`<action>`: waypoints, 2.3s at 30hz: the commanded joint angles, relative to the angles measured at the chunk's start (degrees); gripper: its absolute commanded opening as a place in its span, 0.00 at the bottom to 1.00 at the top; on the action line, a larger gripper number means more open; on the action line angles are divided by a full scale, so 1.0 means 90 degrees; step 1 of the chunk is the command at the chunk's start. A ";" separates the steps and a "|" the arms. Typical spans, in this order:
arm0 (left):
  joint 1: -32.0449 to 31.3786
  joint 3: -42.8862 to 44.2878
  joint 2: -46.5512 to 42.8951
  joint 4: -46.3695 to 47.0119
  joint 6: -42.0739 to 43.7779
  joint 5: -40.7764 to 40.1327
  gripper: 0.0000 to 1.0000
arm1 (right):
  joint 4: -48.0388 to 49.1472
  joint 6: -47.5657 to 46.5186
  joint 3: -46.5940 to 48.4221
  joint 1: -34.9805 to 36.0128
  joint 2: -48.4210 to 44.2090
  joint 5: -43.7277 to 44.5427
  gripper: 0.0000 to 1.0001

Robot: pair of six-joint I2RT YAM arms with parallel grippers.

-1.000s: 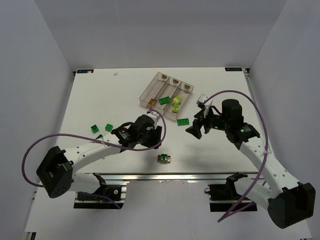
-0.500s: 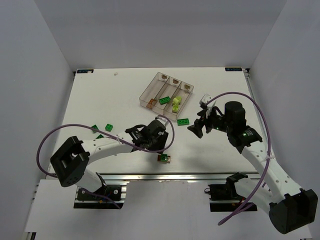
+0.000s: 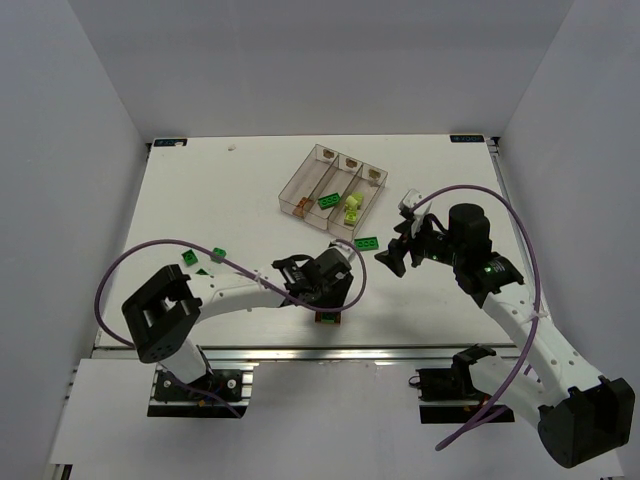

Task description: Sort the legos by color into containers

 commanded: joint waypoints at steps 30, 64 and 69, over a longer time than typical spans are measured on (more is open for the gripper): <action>-0.0476 0.0515 0.0424 -0.0561 -0.0129 -0.0416 0.62 | 0.0076 -0.0021 0.0054 0.0002 -0.0041 -0.0147 0.89; -0.0495 0.0691 0.0580 -0.0756 -0.0031 -0.0435 0.56 | 0.0046 -0.0030 0.0073 -0.0008 -0.0031 -0.0206 0.89; -0.0495 0.0691 0.0599 -0.0756 -0.0002 -0.0445 0.49 | 0.0046 -0.0030 0.0063 -0.0008 -0.0021 -0.0206 0.89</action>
